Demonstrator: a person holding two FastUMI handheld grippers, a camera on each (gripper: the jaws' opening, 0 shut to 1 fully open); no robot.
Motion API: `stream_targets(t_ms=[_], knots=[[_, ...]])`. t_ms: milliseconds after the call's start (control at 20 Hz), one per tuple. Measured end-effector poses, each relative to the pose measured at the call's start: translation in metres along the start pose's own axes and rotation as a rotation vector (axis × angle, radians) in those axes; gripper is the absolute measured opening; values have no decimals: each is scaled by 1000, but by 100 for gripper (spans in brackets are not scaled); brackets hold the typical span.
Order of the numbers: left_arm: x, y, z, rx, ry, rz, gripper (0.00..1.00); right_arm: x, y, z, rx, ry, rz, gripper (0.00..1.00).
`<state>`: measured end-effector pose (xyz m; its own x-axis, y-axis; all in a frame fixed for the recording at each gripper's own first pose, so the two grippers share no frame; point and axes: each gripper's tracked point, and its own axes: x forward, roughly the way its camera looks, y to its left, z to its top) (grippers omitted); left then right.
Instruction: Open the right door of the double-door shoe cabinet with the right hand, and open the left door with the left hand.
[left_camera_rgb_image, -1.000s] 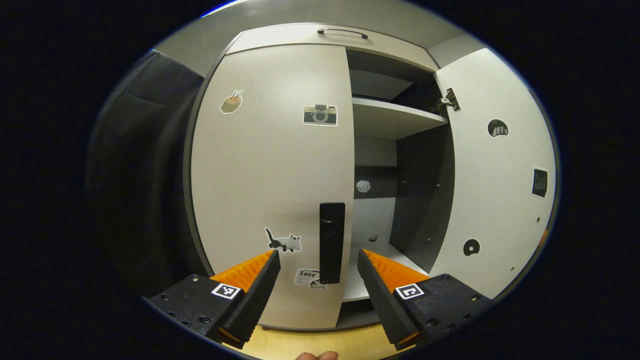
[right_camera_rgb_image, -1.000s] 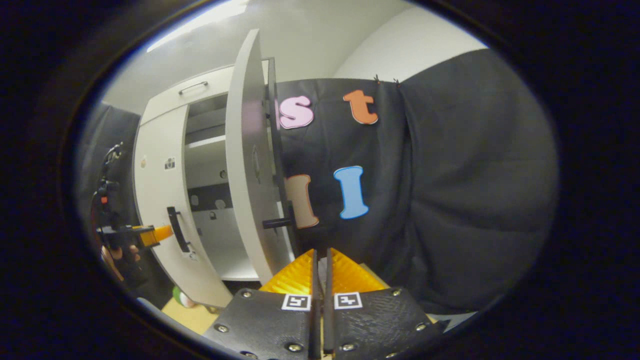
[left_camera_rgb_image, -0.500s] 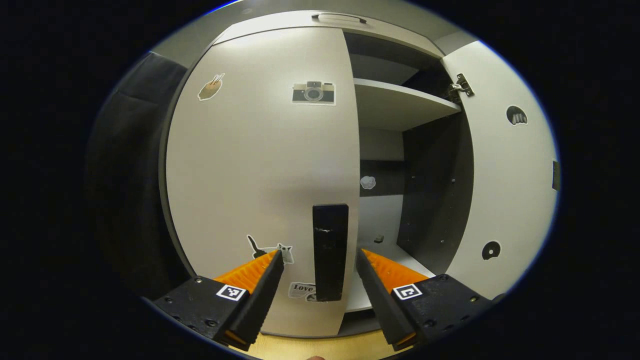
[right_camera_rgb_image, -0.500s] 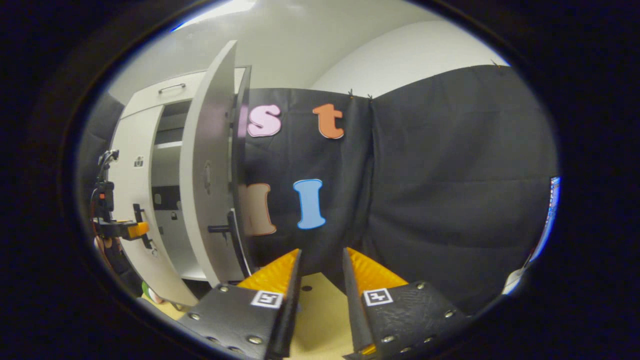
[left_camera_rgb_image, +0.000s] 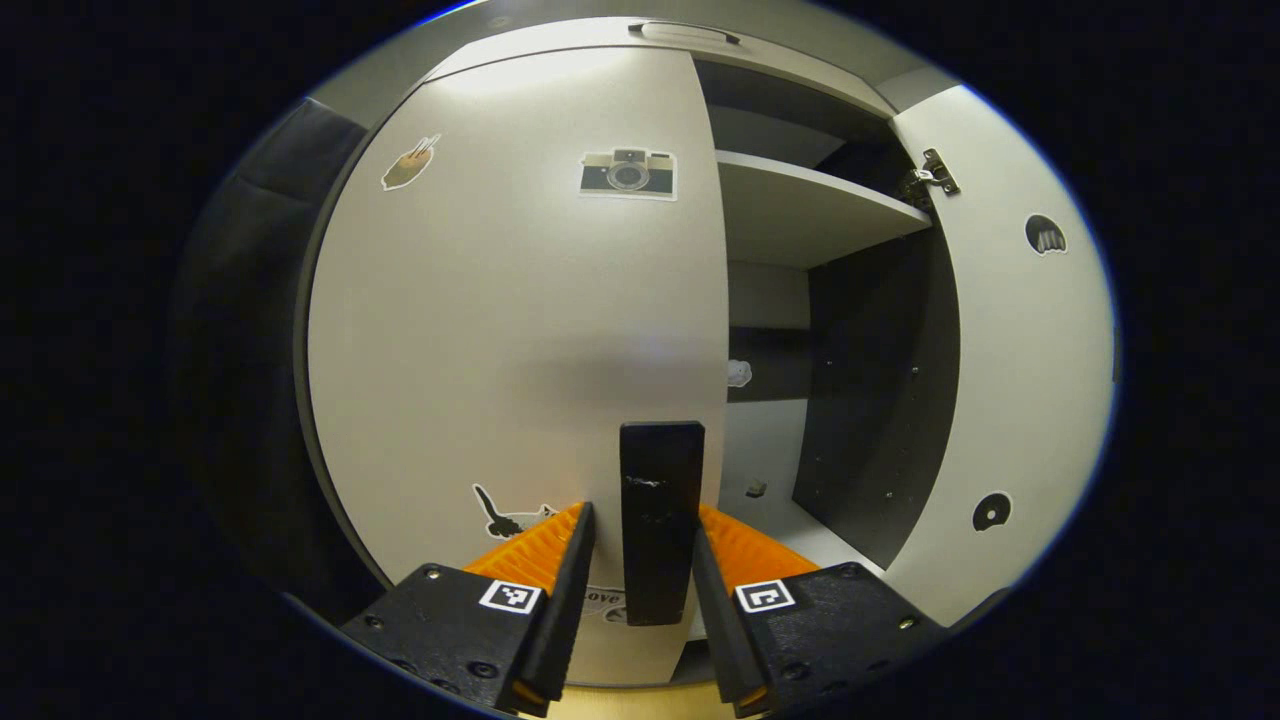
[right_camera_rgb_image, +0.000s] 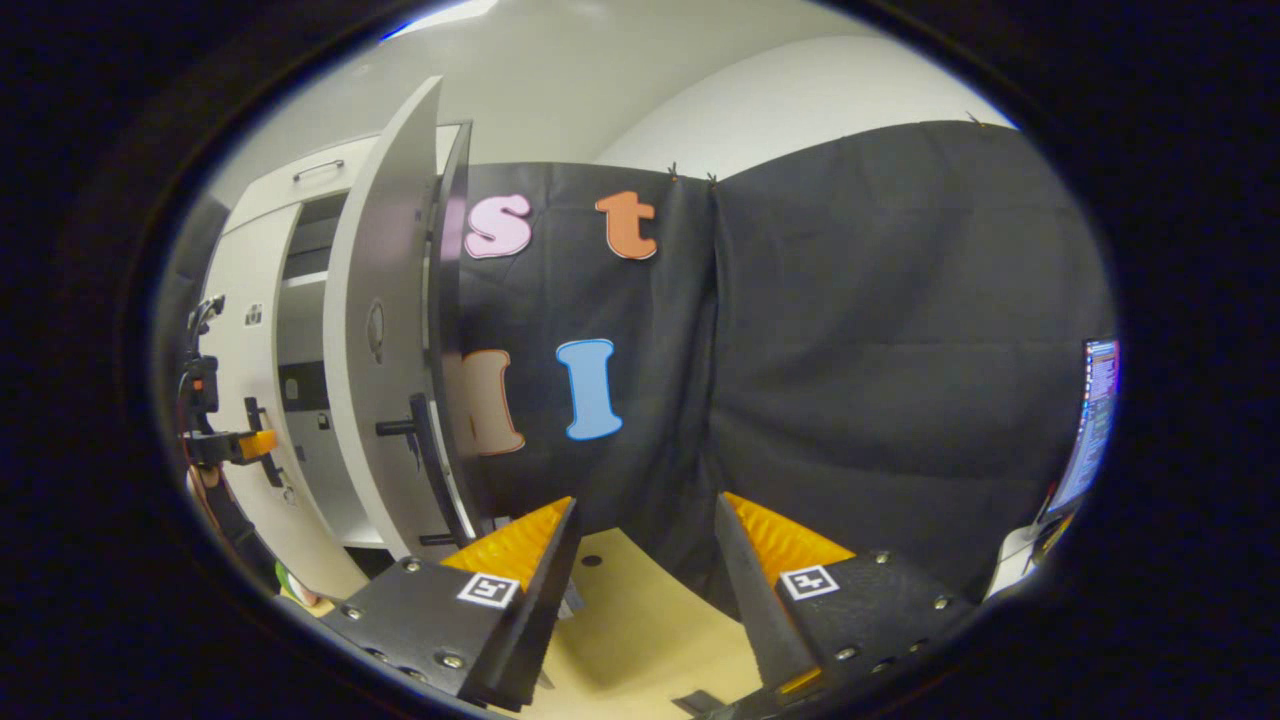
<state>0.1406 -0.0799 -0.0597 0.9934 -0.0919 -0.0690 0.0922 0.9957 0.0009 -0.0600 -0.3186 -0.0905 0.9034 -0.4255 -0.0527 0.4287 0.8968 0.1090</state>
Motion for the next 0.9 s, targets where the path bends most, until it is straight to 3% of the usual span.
stream_targets(t_ms=[100, 600, 900], knots=[[0, -1, 1, 23, -7, 13, 35, 0, 1, -3, 2, 11, -1, 80], [-3, 0, -1, 15, 11, -7, 25, -14, 0, -13, 47, 44, 11, 80], [-31, 2, -1, 25, -1, -18, 22, -19, 5, -13, 75, 58, 25, 80]])
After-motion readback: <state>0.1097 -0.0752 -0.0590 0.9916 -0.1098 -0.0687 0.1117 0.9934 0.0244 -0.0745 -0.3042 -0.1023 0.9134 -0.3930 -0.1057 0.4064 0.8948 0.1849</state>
